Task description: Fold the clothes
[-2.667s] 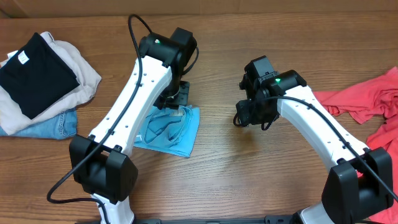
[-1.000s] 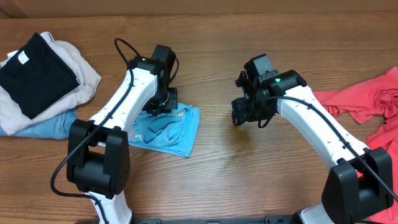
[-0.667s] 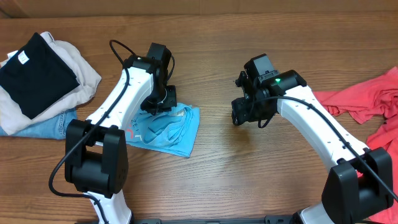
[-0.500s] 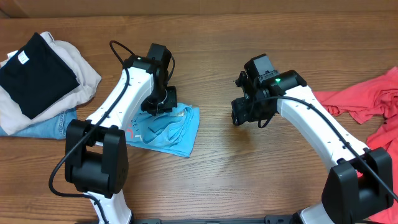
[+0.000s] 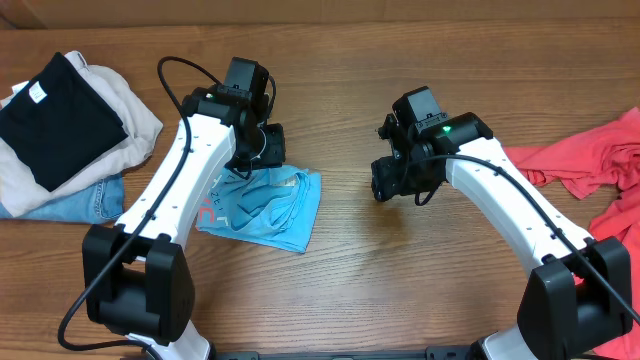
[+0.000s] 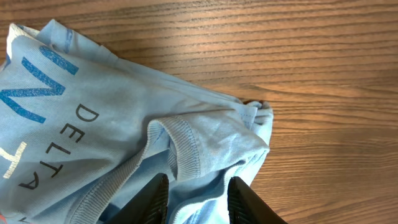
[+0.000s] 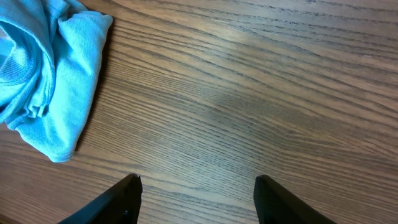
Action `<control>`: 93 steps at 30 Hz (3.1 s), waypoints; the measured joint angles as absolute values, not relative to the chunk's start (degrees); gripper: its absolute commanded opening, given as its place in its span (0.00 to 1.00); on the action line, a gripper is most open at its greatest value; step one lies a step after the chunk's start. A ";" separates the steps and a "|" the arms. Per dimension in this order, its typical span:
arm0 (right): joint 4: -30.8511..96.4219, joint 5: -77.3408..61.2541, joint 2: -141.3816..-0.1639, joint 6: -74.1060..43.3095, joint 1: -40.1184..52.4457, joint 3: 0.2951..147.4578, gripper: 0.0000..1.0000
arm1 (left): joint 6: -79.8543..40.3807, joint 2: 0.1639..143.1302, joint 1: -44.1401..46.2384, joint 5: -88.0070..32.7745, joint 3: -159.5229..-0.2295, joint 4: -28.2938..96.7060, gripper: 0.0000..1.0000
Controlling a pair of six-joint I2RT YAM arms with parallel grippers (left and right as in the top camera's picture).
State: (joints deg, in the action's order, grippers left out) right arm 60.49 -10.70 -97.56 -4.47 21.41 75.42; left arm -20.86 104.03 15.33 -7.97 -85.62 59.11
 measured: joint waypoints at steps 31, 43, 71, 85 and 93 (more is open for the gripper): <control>60.73 -10.68 -97.56 -4.47 21.41 75.42 0.63 | -20.84 107.02 15.33 -20.21 -76.64 48.07 0.04; 60.71 -10.70 -97.56 -4.47 21.41 75.42 0.63 | -20.80 107.02 17.69 -36.47 -78.81 49.78 0.10; 54.00 -12.91 -97.56 -0.54 30.55 75.44 0.68 | -15.46 104.03 -2.15 -9.56 -90.43 66.08 0.33; 39.13 -13.87 -104.27 -4.93 51.57 75.50 0.60 | -15.46 104.03 -10.11 -5.08 -80.01 62.61 0.38; 31.73 -8.64 -107.11 -8.21 51.79 75.53 0.49 | -15.46 104.03 -10.11 -5.08 -75.85 61.58 0.38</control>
